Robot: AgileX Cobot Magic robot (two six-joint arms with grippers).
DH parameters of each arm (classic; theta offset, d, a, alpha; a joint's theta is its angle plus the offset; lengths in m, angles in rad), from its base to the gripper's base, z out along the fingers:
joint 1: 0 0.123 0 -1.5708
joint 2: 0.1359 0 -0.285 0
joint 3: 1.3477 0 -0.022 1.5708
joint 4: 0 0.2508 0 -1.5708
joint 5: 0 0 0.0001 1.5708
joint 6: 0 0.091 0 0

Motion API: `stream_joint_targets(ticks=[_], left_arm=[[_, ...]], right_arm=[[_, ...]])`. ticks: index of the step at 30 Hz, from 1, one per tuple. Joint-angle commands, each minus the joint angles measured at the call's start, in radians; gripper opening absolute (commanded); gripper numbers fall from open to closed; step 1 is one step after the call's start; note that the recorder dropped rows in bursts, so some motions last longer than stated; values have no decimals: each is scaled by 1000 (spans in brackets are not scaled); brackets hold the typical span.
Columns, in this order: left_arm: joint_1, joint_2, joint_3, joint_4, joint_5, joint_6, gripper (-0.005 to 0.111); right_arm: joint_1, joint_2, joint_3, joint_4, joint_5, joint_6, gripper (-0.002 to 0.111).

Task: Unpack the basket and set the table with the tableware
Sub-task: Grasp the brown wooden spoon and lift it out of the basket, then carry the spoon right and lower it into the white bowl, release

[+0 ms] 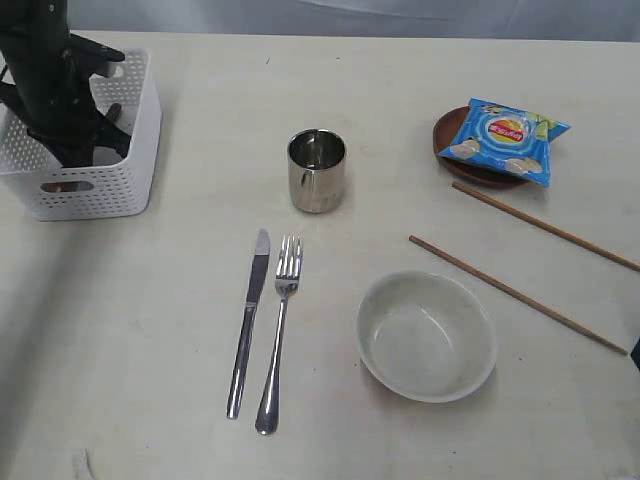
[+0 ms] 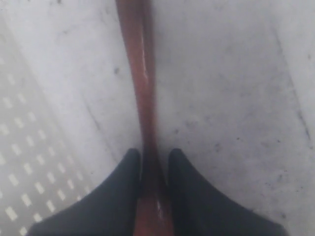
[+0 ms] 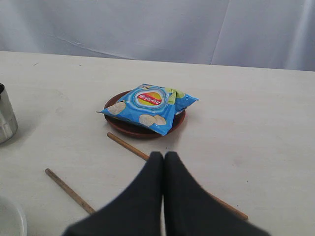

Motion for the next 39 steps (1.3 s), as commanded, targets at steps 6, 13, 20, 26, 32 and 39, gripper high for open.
stream_joint_targets(ticks=[6,13,20,26,32,39], left_arm=[[2,-9,9,-28,18,-10,0],[2,-127,9,-28,11,-29,0],[2,-249,9,-32,31,-46,0],[-6,-359,9,-68,96,-48,0],[-117,-449,9,-81,174,-54,0],[-388,-507,9,-128,119,-188,0]], right_arm=[[2,-5,3,-8,4,1,0],[2,-5,3,-8,4,1,0],[2,-5,3,-8,4,1,0],[2,-5,3,-8,4,1,0],[2,-5,3,-8,4,1,0],[2,-5,3,-8,4,1,0]])
